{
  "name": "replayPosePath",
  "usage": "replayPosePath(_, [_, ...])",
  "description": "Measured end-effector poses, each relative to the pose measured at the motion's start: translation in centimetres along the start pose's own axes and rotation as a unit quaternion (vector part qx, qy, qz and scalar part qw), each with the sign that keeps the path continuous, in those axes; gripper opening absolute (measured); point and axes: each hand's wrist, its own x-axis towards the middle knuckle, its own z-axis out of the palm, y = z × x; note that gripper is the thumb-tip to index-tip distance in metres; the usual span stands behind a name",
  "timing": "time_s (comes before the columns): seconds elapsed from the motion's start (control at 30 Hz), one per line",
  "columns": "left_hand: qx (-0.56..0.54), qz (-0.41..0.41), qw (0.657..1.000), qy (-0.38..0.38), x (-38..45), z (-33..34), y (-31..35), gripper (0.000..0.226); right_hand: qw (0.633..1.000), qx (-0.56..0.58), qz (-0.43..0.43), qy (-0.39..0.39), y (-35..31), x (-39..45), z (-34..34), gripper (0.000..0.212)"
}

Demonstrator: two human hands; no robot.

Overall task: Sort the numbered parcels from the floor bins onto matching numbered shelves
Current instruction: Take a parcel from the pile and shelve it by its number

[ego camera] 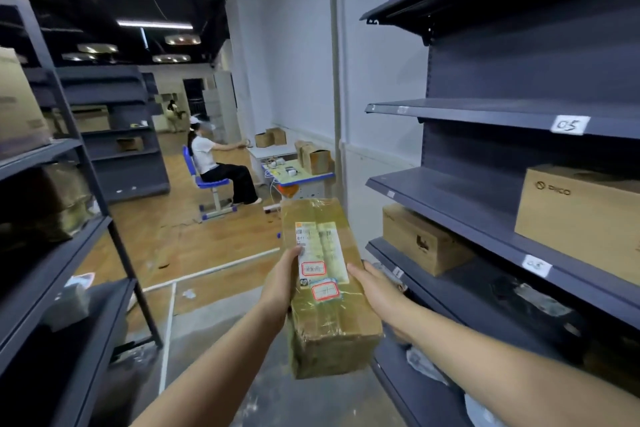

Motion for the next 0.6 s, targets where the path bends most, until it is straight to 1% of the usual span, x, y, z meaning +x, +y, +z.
replayPosePath(0.03, [0.005, 0.003, 1.0, 0.0, 2.5, 0.0, 0.8, 0.042, 1.0, -0.001, 0.0, 0.005, -0.4, 2.8, -0.1, 0.069])
replayPosePath(0.1, [0.016, 0.01, 1.0, 0.013, 6.7, 0.1, 2.0, 0.047, 1.0, -0.007, -0.009, 0.012, -1.4, 6.7, 0.0, 0.071])
replayPosePath(0.13, [0.017, 0.011, 1.0, 0.017, 9.0, 0.2, 2.5, 0.05, 1.0, -0.001, -0.012, 0.02, -1.4, 9.3, 0.0, 0.078])
replayPosePath(0.2, [0.014, 0.006, 1.0, 0.01, 13.2, 0.6, 3.2, 0.061, 1.0, 0.011, -0.015, 0.022, -0.8, 14.0, -0.5, 0.1])
replayPosePath(0.23, [0.011, -0.001, 1.0, 0.002, 15.1, 1.0, 3.4, 0.067, 0.999, 0.021, -0.014, 0.024, 0.3, 16.7, -1.1, 0.101])
replayPosePath(0.3, [0.007, -0.013, 1.0, -0.022, 18.9, 1.8, 3.6, 0.071, 0.999, 0.035, -0.008, 0.037, 0.5, 20.1, -2.0, 0.089])
replayPosePath(0.37, [0.004, -0.016, 0.999, -0.04, 22.8, 3.1, 4.0, 0.06, 0.996, 0.05, 0.004, 0.077, -1.5, 21.7, -2.2, 0.076])
replayPosePath(0.4, [0.0, -0.017, 0.999, -0.051, 24.7, 3.7, 4.3, 0.053, 0.994, 0.058, 0.008, 0.089, -2.2, 22.9, -2.5, 0.064])
replayPosePath(0.47, [0.002, -0.018, 0.997, -0.076, 28.6, 5.0, 5.0, 0.044, 0.991, 0.052, 0.01, 0.119, -3.2, 25.3, -3.3, 0.029])
replayPosePath(0.5, [0.001, -0.018, 0.996, -0.088, 30.2, 5.6, 5.5, 0.042, 0.988, 0.056, 0.017, 0.14, -3.4, 26.9, -3.8, 0.022])
replayPosePath(0.6, [-0.008, -0.024, 0.989, -0.143, 36.1, 6.9, 7.2, 0.044, 0.978, 0.078, 0.014, 0.193, -5.0, 30.7, -4.6, 0.027])
